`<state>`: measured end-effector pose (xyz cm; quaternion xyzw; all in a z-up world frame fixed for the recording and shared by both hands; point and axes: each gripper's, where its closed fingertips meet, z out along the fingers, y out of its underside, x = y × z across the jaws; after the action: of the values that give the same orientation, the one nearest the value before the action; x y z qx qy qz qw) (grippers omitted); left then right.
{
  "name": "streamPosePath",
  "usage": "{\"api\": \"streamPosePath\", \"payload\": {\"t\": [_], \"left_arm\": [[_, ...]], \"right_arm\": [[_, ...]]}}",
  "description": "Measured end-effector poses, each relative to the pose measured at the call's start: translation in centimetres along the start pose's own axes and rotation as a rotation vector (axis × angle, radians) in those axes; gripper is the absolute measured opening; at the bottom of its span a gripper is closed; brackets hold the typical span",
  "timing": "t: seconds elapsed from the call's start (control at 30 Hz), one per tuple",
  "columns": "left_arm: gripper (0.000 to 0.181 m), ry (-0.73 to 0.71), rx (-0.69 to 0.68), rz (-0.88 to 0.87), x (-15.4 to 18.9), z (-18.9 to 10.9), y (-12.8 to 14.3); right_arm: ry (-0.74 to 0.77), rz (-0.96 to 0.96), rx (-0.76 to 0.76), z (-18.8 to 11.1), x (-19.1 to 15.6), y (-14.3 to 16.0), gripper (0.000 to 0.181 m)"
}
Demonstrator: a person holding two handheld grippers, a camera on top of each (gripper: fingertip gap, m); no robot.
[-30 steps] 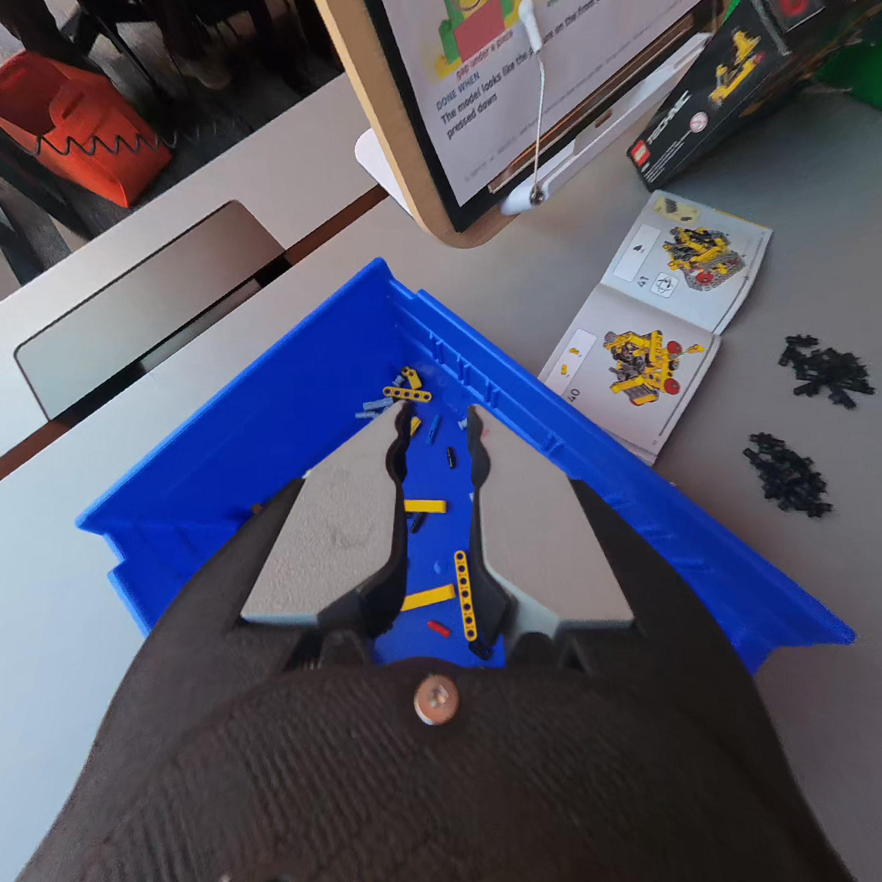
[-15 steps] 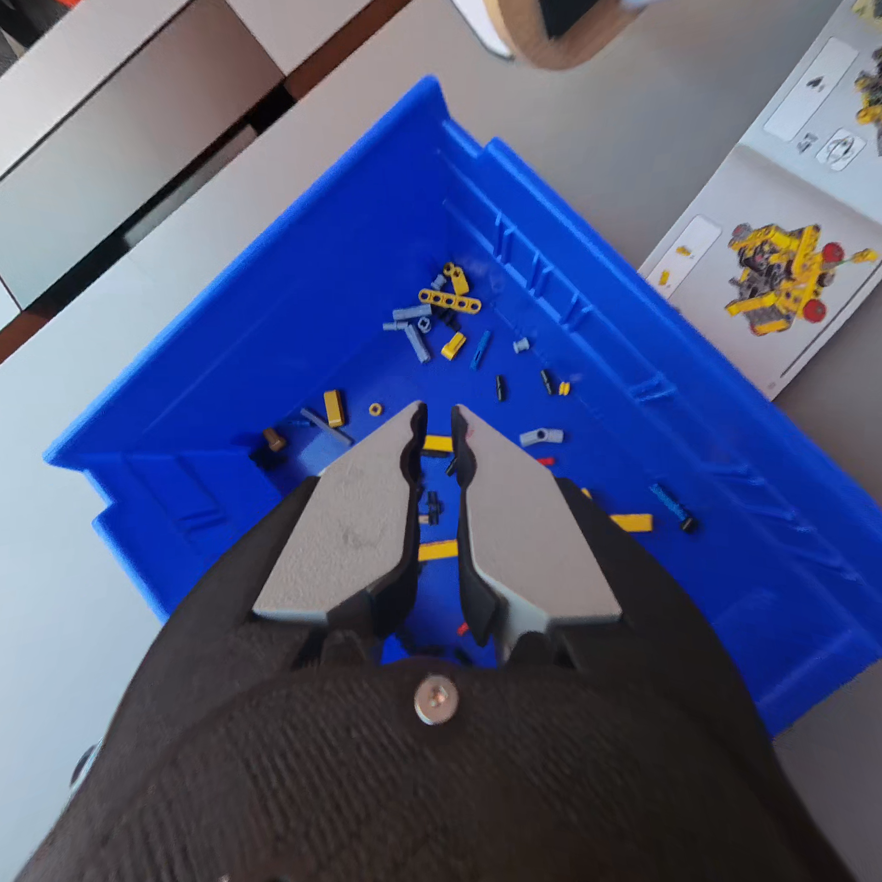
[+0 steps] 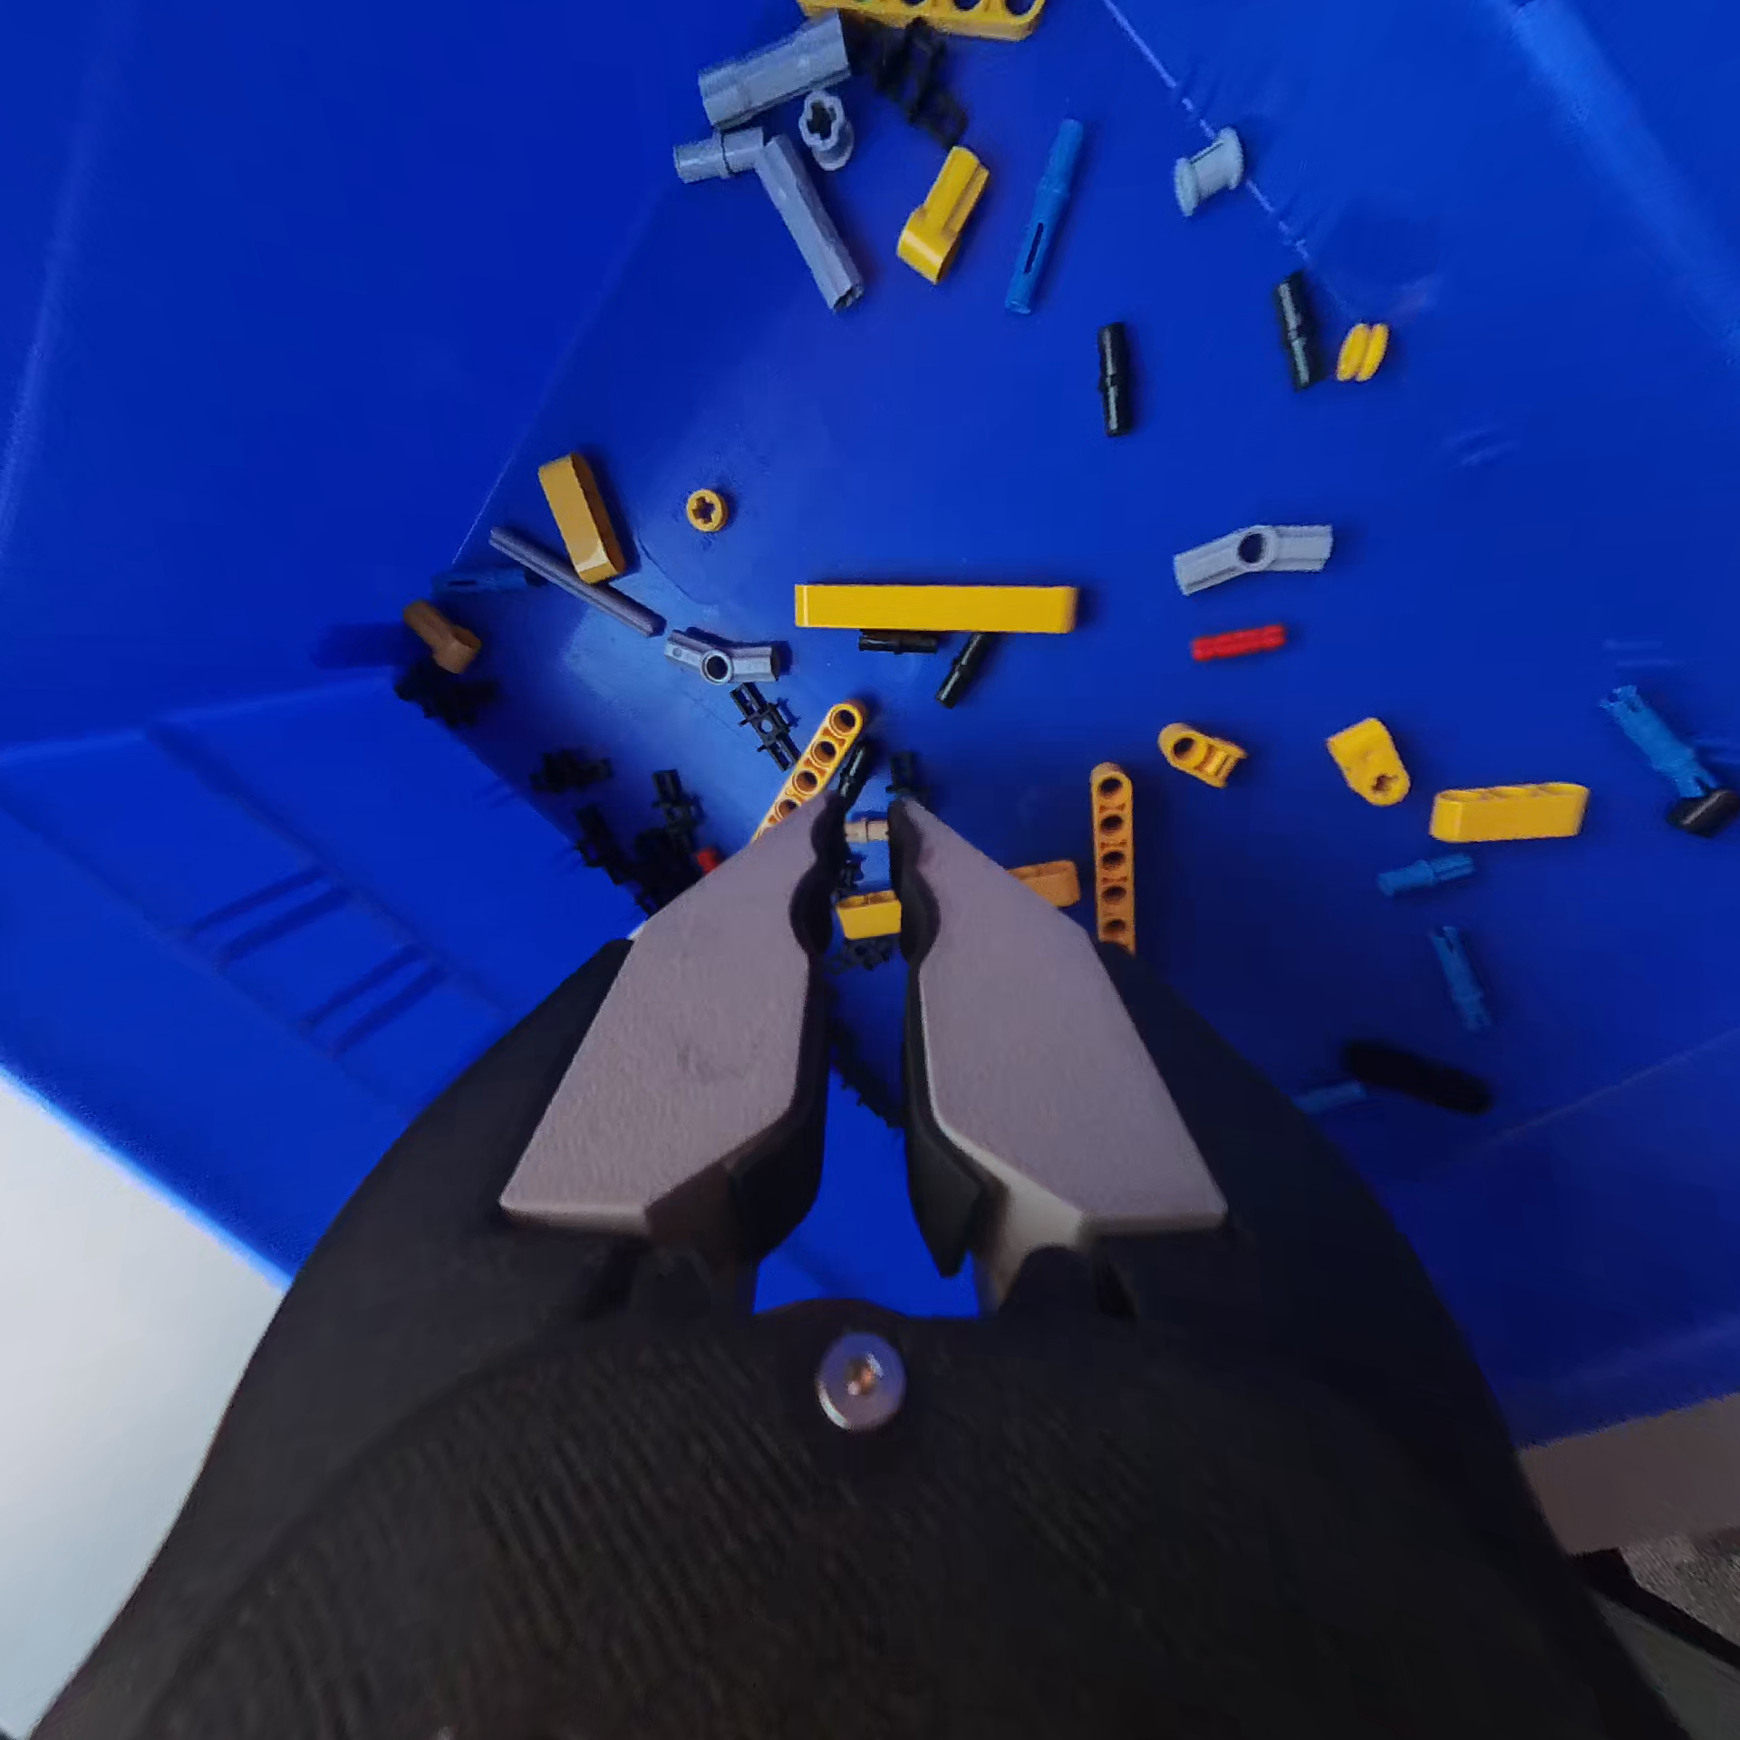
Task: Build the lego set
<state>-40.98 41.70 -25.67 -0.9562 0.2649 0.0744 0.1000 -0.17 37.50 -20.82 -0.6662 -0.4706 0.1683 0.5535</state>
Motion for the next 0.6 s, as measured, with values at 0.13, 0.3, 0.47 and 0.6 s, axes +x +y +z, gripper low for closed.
{"api": "streamPosePath", "payload": {"t": [0.13,0.3,0.47,0.6], "left_arm": [[0.015,0.035,0.000,-0.001,0.4,0.4,-0.4],[0.012,0.047,-0.040,0.008,0.5,0.7,0.2],[0.014,0.072,-0.048,0.003,1.0,0.8,0.4],[0.009,0.083,-0.049,-0.001,1.1,0.9,0.6]], "right_arm": [[-0.004,0.003,0.009,-0.1,-0.1,-0.1,0.006],[-0.004,0.001,0.015,-0.2,-0.1,-0.2,0.006],[-0.003,0.002,0.019,-0.3,0.0,-0.3,0.006],[-0.005,0.004,0.019,-0.3,0.0,-0.3,0.006]]}}
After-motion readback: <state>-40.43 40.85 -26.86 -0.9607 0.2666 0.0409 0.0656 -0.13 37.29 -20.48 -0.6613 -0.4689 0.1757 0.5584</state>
